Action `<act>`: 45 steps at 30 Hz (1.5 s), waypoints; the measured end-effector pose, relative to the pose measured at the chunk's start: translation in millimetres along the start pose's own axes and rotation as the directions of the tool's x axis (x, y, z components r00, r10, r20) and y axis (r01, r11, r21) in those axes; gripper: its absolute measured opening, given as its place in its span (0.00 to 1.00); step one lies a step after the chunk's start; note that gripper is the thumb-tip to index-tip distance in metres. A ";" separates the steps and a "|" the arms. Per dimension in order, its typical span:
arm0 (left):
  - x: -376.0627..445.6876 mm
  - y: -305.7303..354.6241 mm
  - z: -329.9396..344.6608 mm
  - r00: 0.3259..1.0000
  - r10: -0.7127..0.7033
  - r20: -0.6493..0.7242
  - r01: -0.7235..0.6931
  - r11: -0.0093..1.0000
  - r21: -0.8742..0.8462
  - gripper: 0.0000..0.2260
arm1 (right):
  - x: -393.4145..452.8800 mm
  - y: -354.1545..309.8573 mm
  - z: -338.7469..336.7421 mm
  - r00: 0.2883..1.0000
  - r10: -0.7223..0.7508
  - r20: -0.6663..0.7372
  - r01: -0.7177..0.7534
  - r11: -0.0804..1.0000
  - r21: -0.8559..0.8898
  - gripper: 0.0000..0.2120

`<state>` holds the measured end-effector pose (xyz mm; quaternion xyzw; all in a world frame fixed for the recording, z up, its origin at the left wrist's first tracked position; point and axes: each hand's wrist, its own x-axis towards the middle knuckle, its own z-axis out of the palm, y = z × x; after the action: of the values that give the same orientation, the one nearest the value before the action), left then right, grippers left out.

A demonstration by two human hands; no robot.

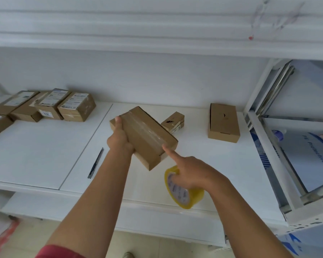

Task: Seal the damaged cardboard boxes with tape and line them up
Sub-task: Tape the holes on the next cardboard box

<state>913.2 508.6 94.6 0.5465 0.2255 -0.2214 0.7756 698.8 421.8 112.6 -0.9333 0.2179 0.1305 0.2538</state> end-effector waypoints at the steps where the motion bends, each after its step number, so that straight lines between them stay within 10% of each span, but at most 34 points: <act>1: 2.2 -1.4 -2.3 0.999 -0.037 0.005 0.037 0.999 -0.009 0.25 | 2.0 3.0 -0.8 1.000 0.004 -0.018 -0.004 1.000 -0.010 0.42; 12: 28.4 -30.6 -19.3 0.992 -0.097 -0.082 0.099 0.995 0.028 0.32 | 22.5 27.9 4.4 0.998 0.049 0.043 -0.042 0.989 -0.143 0.41; 19: 37.5 -53.1 -22.1 0.958 0.211 -0.192 -0.130 0.922 0.365 0.25 | 33.4 44.5 17.0 0.989 0.084 0.119 -0.055 0.973 -0.226 0.38; 23: 37.1 -62.3 -38.0 0.813 0.574 0.098 -0.378 0.393 0.838 0.31 | 39.4 50.8 17.9 0.987 0.088 0.138 -0.053 0.970 -0.239 0.35; 27: 38.5 -66.4 -41.2 0.363 0.508 0.781 -0.775 -0.301 0.556 0.24 | 43.0 52.5 20.6 0.988 0.078 0.136 -0.040 0.964 -0.263 0.32; 30: 44.1 -68.1 -34.5 0.524 0.150 0.839 -0.752 -0.382 0.538 0.25 | 45.4 49.7 23.1 0.989 0.073 0.132 -0.031 0.956 -0.293 0.32; 34: 50.9 -71.6 -28.2 0.713 0.056 0.699 -0.607 -0.448 0.656 0.42 | 43.3 50.5 20.8 0.988 0.084 0.127 -0.045 0.959 -0.278 0.31; 45: 48.1 -72.3 -22.9 0.793 0.063 0.606 -0.516 -0.460 0.723 0.63 | 23.3 56.4 13.4 0.994 0.083 0.078 -0.070 0.985 -0.158 0.37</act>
<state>906.6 503.5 5.2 0.9309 -0.3326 -0.1443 0.0446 690.6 377.1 69.6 -0.9348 0.2321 0.1957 0.1844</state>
